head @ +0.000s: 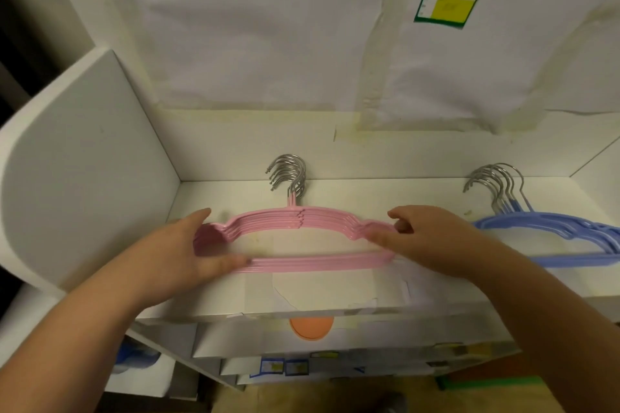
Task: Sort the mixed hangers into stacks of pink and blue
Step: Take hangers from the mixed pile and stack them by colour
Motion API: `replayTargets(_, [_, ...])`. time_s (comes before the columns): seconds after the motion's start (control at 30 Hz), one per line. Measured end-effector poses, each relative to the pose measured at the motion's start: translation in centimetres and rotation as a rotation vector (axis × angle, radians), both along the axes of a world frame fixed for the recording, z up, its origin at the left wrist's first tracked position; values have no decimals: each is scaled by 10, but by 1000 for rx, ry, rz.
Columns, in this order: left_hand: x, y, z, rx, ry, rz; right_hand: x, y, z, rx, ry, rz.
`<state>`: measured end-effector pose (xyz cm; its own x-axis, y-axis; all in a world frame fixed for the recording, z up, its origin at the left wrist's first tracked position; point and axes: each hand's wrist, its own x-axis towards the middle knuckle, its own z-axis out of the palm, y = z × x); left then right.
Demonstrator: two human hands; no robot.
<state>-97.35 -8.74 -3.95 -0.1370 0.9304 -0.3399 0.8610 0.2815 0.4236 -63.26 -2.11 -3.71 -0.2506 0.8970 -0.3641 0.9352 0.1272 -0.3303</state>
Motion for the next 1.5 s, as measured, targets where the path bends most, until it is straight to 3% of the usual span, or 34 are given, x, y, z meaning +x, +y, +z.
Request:
replayTargets(0.13, [-5, 19, -1, -9, 235, 43, -10, 13, -2, 26, -228, -20])
replayTargets(0.27, [-8, 38, -5, -161, 327, -28, -21, 27, -4, -64, -195, -100])
replayTargets(0.43, [-12, 49, -17, -49, 540, -117, -27, 29, -6, -6, -317, -56])
replayTargets(0.67, [-10, 49, -23, 13, 636, -138, -30, 31, -2, -23, -358, -18])
replayTargets(0.77, [-10, 50, -27, 11, 626, -131, -34, 31, -2, -79, -336, -32])
replayTargets(1.0, [-15, 55, -27, 18, 635, -202, -40, 26, 2, 38, -448, 99])
replayTargets(1.37, [-8, 53, -25, 46, 583, -178, -40, 26, 6, 58, -436, 150])
replayTargets(1.5, [-12, 42, -9, 11, 301, -113, -33, 27, 14, 45, -377, 157])
